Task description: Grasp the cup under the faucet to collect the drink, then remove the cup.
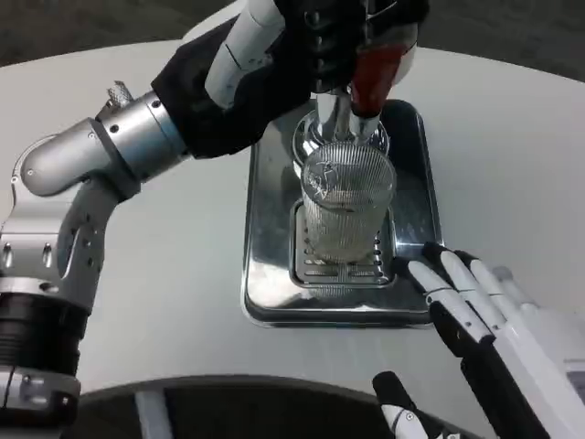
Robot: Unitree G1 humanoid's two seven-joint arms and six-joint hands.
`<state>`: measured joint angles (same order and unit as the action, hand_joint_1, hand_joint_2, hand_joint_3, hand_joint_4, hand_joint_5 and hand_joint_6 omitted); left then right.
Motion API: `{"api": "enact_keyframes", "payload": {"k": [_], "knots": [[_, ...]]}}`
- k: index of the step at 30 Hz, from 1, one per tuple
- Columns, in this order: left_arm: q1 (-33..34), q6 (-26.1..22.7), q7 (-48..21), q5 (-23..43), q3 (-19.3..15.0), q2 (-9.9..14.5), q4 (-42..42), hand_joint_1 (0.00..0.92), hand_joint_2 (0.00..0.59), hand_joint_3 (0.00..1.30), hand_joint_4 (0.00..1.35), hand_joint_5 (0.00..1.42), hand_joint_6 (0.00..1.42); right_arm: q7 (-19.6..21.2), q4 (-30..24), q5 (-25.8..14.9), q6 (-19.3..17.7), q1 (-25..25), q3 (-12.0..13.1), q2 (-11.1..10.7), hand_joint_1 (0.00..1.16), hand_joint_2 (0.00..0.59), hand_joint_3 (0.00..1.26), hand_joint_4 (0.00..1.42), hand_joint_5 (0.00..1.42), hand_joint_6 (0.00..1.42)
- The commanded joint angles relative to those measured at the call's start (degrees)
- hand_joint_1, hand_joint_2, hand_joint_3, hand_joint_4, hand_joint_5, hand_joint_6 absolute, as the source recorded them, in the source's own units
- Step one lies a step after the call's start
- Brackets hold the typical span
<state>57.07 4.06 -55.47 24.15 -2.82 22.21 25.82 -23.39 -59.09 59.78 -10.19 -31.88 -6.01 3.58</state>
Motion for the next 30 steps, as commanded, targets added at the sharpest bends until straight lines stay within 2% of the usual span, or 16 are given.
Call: {"api": "enact_keyframes", "payload": {"k": [1, 10, 19, 30], "knots": [[-0.04, 1.25, -1.15, -1.41, 0.11, -0.43, 1.2, 0.0, 0.06, 0.0, 0.0, 0.01, 0.0, 0.73, -0.07, 0.3, 0.65, 0.16, -0.52, -0.47, 0.42, 0.449, 0.1, 0.01, 0.0, 0.0], [-0.43, 3.09, -2.93, -3.63, 1.14, -0.57, 0.69, 0.0, 0.059, 0.0, 0.0, 0.03, 0.0, 1.05, -0.41, 0.08, 1.4, -0.61, -0.71, -0.86, 0.42, 0.449, 0.09, 0.01, 0.0, 0.0], [-3.82, 9.22, -1.55, -7.64, 1.58, 1.8, -4.87, 0.0, 0.058, 0.0, 0.0, 0.05, 0.02, 1.91, 0.11, 0.02, 1.35, -0.8, -1.64, -1.66, 0.42, 0.449, 0.09, 0.01, 0.0, 0.0], [-5.87, 26.45, 0.72, -20.01, 5.61, 7.79, -7.75, 0.0, 0.057, 0.0, 0.0, 0.06, 0.02, 3.34, 0.6, 0.04, 1.71, -1.85, -2.58, -1.81, 0.42, 0.449, 0.09, 0.01, 0.0, 0.0]]}}
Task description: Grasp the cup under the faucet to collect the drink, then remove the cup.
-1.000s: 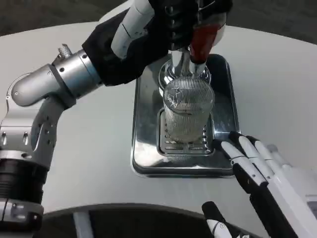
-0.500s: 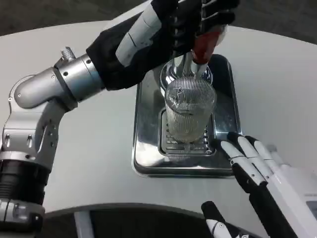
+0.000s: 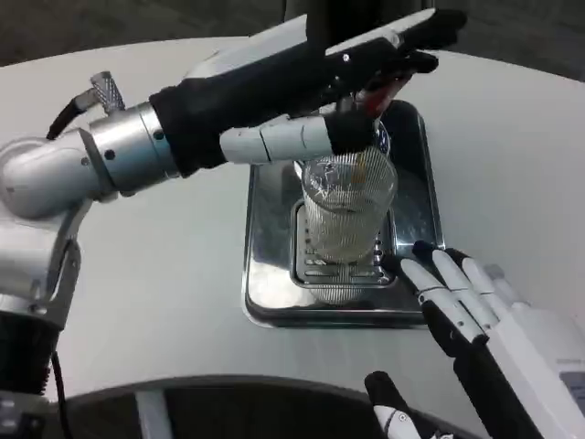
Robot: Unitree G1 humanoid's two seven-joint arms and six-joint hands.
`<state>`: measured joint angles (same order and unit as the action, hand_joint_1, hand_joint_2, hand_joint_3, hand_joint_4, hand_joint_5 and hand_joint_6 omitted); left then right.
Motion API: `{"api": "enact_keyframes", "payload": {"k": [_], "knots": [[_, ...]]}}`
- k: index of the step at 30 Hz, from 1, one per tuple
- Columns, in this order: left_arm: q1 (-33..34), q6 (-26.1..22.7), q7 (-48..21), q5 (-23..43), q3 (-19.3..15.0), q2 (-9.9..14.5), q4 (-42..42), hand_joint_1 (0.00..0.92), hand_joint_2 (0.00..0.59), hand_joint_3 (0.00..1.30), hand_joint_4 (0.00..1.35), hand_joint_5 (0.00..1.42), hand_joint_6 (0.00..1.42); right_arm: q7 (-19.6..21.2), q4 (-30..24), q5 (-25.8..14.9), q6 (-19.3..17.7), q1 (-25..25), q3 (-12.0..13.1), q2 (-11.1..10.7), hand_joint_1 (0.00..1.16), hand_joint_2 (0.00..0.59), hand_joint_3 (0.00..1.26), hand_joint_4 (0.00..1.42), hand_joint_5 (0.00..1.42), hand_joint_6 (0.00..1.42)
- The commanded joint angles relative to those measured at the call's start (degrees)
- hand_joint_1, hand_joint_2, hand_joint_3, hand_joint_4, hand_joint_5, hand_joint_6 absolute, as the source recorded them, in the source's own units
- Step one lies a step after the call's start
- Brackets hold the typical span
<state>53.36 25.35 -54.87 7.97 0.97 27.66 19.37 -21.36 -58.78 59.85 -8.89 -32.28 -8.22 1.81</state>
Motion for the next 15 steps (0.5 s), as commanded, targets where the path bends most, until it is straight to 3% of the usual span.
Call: {"api": "enact_keyframes", "payload": {"k": [1, 10, 15], "knots": [[-2.33, 6.49, 0.68, -4.72, 2.03, 2.82, -1.51, 0.0, 0.056, 0.0, 0.0, 0.06, 0.02, 1.41, 0.28, -0.06, 0.41, -1.64, -0.45, -0.08, 0.42, 0.449, 0.09, 0.01, 0.0, 0.0], [-4.65, 20.0, 9.65, -14.74, 2.4, 7.35, -3.28, 0.0, 0.046, 0.0, 0.0, 0.03, 0.01, 2.11, 0.58, -0.63, 1.23, -2.37, -1.44, -0.02, 0.43, 0.442, 0.08, 0.0, 0.0, 0.01], [-5.72, 22.2, 14.14, -17.39, 2.6, 8.4, -2.42, 0.0, 0.052, 0.0, 0.0, 0.01, 0.0, 1.09, 1.99, 1.87, 2.77, -0.95, -2.89, 0.62, 0.43, 0.416, 0.03, 0.0, 0.0, 0.0]]}}
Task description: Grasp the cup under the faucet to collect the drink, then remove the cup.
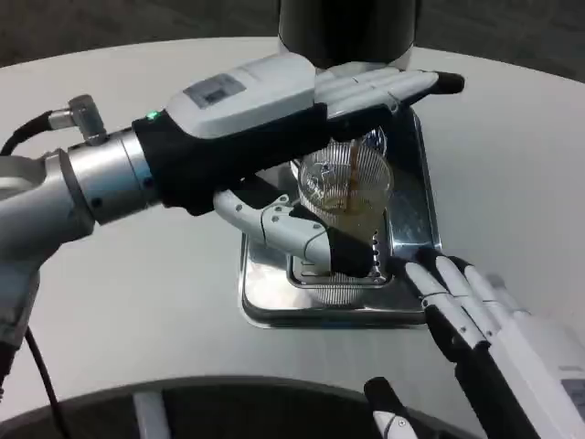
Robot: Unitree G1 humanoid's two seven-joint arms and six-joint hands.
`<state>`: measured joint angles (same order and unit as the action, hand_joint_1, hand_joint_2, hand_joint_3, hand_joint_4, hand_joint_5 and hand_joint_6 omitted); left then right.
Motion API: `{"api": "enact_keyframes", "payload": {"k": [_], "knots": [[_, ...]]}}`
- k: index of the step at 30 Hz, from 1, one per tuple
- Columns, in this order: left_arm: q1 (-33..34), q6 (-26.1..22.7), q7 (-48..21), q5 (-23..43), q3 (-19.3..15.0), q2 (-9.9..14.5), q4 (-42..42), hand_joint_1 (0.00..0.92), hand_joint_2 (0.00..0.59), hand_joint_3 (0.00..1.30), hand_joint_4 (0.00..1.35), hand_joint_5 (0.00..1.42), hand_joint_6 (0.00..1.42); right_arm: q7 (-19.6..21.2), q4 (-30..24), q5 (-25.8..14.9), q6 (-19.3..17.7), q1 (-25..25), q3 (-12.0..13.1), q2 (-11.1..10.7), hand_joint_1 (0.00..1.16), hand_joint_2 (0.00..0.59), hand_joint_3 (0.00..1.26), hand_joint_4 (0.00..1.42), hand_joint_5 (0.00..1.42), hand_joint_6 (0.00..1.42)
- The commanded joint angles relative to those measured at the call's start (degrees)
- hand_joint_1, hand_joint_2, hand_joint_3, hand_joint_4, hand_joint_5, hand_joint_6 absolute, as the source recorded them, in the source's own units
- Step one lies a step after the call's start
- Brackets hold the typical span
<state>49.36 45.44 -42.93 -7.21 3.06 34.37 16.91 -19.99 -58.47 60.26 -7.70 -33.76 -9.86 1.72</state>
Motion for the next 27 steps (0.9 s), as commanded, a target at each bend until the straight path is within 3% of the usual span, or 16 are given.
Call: {"api": "enact_keyframes", "payload": {"k": [1, 5, 11, 18, 21, 27], "knots": [[-1.85, 2.33, 2.78, -2.39, 0.56, 1.78, 0.14, 0.0, 0.051, 0.0, 0.0, 0.01, 0.0, -0.27, 2.04, 1.65, 2.06, 0.81, -1.52, 0.96, 0.43, 0.401, 0.02, 0.0, 0.0, 0.0], [-2.43, 2.74, 5.58, -3.72, 0.4, 2.1, -0.56, 0.0, 0.052, 0.0, 0.0, 0.01, 0.0, 0.92, 4.31, 3.01, 3.69, 3.48, -2.0, 1.66, 0.43, 0.386, 0.01, 0.0, 0.0, 0.0], [-3.47, 2.37, 10.1, -6.53, 0.21, 2.59, -2.26, 0.0, 0.054, 0.0, 0.0, 0.01, 0.0, 3.14, 9.75, 6.68, 9.07, 11.18, -3.16, 4.81, 0.45, 0.351, 0.0, 0.0, 0.0, 0.0], [-3.96, 1.59, 9.89, -5.44, 1.65, 2.85, -2.42, 0.0, 0.056, 0.0, 0.0, 0.01, 0.0, 9.93, 19.32, 4.9, 16.88, 20.34, -4.28, 6.19, 0.48, 0.32, 0.0, 0.0, 0.0, 0.0], [-4.05, 1.33, 9.39, -4.51, 2.26, 2.83, -2.4, 0.0, 0.059, 0.0, 0.0, 0.01, 0.01, 12.8, 22.47, 3.77, 19.59, 23.59, -5.06, 5.9, 0.48, 0.314, 0.0, 0.0, 0.0, 0.0], [-4.27, 1.04, 8.87, -3.23, 3.28, 2.95, -1.8, 0.0, 0.06, 0.0, 0.0, 0.01, 0.01, 15.01, 23.97, 2.27, 21.96, 27.08, -5.99, 3.02, 0.49, 0.313, 0.0, 0.0, 0.0, 0.0]]}}
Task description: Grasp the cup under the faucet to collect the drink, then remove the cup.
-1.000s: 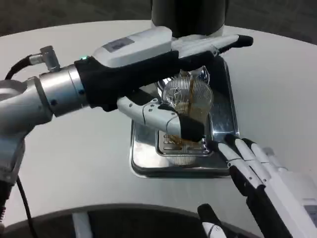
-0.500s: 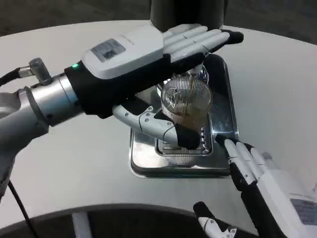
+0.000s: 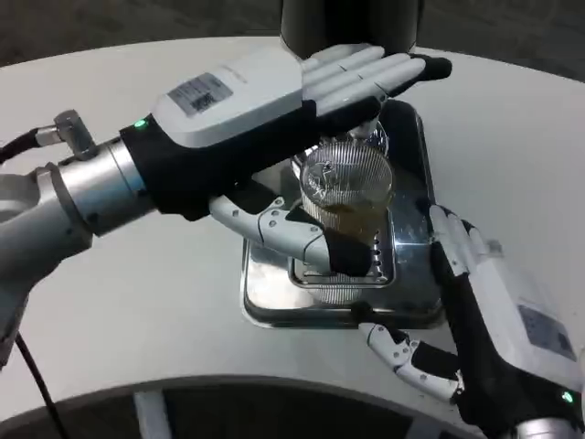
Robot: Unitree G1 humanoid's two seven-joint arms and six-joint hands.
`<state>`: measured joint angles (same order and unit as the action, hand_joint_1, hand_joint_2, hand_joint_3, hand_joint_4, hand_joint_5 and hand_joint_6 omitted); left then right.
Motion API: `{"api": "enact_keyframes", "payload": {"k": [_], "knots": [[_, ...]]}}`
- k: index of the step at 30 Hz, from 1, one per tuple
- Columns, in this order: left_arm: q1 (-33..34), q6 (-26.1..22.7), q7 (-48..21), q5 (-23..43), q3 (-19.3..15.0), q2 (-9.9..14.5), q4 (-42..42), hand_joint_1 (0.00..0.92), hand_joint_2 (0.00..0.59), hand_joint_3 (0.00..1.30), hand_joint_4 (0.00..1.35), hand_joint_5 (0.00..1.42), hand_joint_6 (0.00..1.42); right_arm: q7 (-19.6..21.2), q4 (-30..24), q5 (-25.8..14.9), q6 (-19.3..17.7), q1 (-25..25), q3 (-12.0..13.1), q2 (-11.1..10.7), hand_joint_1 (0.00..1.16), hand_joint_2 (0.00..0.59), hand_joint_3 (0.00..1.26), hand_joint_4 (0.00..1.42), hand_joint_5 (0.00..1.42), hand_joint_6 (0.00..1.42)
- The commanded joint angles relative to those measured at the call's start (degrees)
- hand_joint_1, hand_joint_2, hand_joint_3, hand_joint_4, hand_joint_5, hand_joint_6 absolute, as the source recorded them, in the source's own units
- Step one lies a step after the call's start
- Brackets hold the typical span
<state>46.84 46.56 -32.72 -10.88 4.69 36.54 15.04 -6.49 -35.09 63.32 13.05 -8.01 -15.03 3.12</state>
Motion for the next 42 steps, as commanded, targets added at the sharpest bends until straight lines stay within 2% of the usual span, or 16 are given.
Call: {"api": "enact_keyframes", "payload": {"k": [1, 5, 13, 20, 23, 31, 35, 42], "knots": [[-1.8, 0.13, -1.27, 0.53, 1.75, 0.87, 0.1, 0.0, 0.06, 0.0, 0.0, 0.01, 0.01, 1.55, 0.54, -0.9, 1.35, 1.55, -0.84, 1.29, 0.49, 0.314, 0.0, 0.0, 0.0, 0.0], [-1.84, 0.84, -1.37, 1.36, 2.21, 1.0, 0.26, 0.0, 0.06, 0.0, 0.0, 0.01, 0.01, 1.05, -0.27, -0.8, 2.09, 2.04, -0.89, 0.35, 0.49, 0.315, 0.0, 0.0, 0.0, 0.0], [-2.41, 1.39, -1.97, 2.11, 3.21, 1.11, 0.04, 0.0, 0.067, 0.0, 0.0, 0.02, 0.01, 0.83, -0.57, -1.4, 3.0, 2.81, -0.65, -0.08, 0.49, 0.315, 0.0, 0.0, 0.0, 0.0], [-3.03, 1.97, -2.21, 2.38, 4.15, 1.67, -0.7, 0.0, 0.07, 0.0, 0.0, 0.02, 0.01, 0.67, 0.6, -4.28, 2.19, 4.09, 0.94, -2.18, 0.49, 0.311, 0.0, 0.0, 0.0, 0.0], [-3.2, 1.93, -2.19, 2.43, 4.41, 1.9, -1.08, 0.0, 0.07, 0.0, 0.0, 0.02, 0.01, 0.59, 1.56, -7.34, 1.86, 5.41, 2.64, -3.41, 0.49, 0.308, 0.0, 0.0, 0.0, 0.0], [-3.22, 1.46, -2.13, 2.44, 4.65, 2.06, -1.63, 0.0, 0.07, 0.0, 0.0, 0.02, 0.01, -0.67, 6.15, -18.58, 1.23, 10.17, 8.11, -8.1, 0.49, 0.287, 0.0, 0.0, 0.0, 0.0], [-3.34, 1.29, -2.0, 2.3, 4.63, 2.08, -1.8, 0.0, 0.07, 0.0, 0.0, 0.02, 0.01, -1.21, 8.06, -23.45, 0.69, 11.5, 9.86, -10.77, 0.5, 0.282, 0.0, 0.0, 0.0, 0.0], [-3.41, 1.0, -2.09, 2.31, 4.77, 2.02, -2.07, 0.0, 0.07, 0.0, 0.0, 0.02, 0.01, -1.48, 11.95, -29.6, -0.38, 13.85, 11.15, -14.18, 0.52, 0.26, 0.0, 0.0, 0.0, 0.0]]}}
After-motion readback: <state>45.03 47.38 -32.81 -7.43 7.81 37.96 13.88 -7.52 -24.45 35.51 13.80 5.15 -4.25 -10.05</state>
